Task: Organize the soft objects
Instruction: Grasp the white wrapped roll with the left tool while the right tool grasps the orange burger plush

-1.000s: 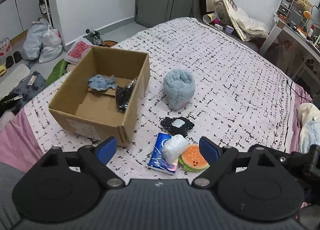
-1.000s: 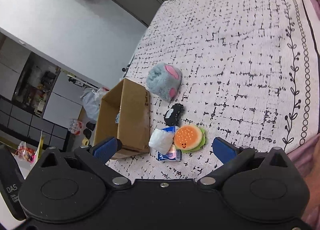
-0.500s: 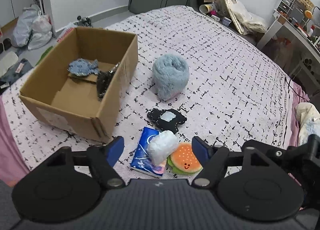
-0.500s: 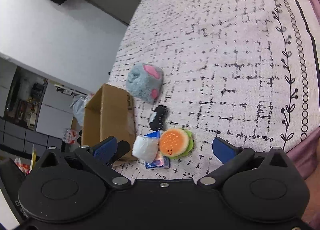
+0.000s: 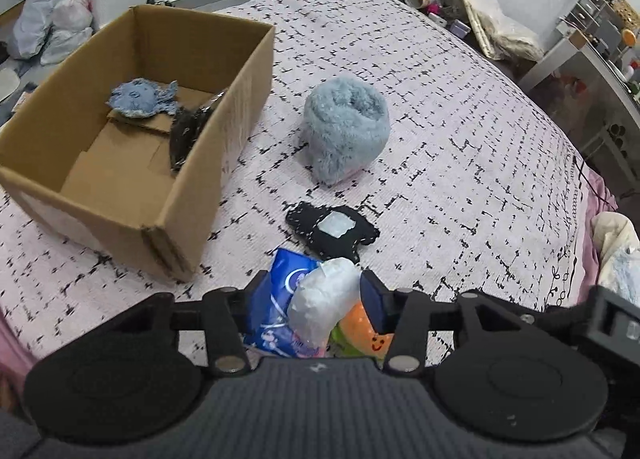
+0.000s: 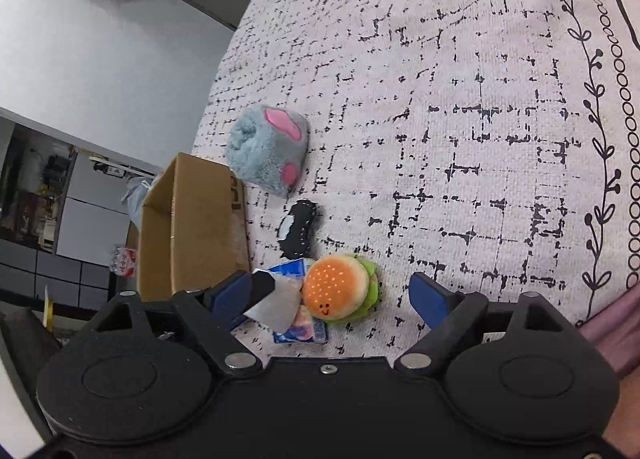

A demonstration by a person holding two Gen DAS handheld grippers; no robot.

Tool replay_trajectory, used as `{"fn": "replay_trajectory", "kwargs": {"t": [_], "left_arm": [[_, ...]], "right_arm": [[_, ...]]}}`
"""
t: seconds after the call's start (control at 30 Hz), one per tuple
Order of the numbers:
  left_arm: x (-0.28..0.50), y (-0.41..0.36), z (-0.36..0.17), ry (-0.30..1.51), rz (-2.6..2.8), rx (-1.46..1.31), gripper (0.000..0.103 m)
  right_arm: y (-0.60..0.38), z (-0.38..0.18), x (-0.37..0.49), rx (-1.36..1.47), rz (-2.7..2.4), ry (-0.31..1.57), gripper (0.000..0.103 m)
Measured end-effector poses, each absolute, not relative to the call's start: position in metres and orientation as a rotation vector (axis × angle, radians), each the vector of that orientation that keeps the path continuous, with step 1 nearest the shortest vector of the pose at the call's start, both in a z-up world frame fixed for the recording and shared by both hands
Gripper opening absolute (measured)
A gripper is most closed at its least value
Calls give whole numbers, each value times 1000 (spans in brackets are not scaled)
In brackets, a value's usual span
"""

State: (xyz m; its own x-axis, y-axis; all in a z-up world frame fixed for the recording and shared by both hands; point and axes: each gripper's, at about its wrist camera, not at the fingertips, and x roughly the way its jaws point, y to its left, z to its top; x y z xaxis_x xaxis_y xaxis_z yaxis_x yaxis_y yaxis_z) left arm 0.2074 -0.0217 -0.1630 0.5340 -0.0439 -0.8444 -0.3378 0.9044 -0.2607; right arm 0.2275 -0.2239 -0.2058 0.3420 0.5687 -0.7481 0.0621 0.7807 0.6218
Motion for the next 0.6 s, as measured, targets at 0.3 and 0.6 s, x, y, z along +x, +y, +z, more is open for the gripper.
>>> {"fn": "replay_trajectory", "kwargs": {"t": [0.3,0.6], "left_arm": [[214,-13,-175,1045,159,-477,29],[215,-1,-155,1007,145,-466,28]], "right_arm": [[-212,-223,239,595,356,1236,76],[-192,-232,243,533,368,1270,73]]}}
